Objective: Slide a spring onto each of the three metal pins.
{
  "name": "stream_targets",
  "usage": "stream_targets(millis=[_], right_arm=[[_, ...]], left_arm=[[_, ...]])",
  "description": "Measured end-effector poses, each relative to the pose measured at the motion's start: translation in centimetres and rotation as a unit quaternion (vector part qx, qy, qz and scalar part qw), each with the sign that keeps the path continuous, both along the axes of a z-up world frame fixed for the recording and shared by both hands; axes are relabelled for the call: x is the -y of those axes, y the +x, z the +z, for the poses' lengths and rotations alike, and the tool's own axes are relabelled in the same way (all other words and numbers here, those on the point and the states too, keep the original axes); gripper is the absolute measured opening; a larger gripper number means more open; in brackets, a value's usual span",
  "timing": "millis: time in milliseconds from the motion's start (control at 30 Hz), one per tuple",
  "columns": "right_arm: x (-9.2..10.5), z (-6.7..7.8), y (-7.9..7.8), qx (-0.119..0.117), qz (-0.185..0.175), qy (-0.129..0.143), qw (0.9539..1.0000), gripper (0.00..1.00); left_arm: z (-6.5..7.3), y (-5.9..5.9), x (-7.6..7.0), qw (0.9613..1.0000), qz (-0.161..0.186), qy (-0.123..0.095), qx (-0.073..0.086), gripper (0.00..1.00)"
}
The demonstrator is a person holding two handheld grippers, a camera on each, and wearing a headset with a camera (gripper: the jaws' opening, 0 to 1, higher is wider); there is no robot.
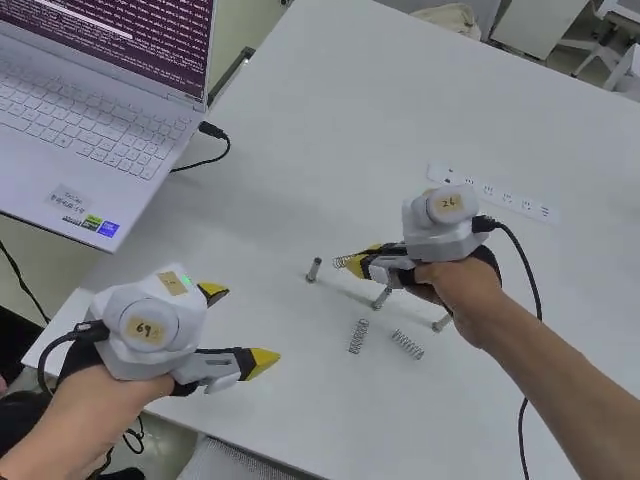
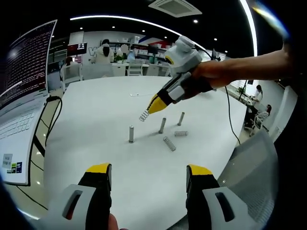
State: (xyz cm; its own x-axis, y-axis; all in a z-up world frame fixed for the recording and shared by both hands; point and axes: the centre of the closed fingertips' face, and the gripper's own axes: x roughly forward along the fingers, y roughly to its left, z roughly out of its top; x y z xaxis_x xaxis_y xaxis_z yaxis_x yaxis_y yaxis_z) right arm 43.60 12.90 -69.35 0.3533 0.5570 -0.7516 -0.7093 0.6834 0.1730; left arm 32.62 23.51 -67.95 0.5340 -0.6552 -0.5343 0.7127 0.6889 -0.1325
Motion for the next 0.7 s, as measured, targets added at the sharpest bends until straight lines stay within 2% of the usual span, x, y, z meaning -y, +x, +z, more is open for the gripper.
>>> stream_targets(millis=[300,700], right_arm=[[-1.1,-1.0,0.6,-0.006,0.013,-0.011,0.9998,0.08],[-1.9,-1.7,1.3,-0.013,0.028,-0.020,0.9993,0.08]], left_arm=[[-0.1,0.2,0.2,1.0000,0.000,-0.008,-0.005,0.59],[-0.1,0.7,-0.4,0.9999,0.007,-0.008,-0.006,0.59]])
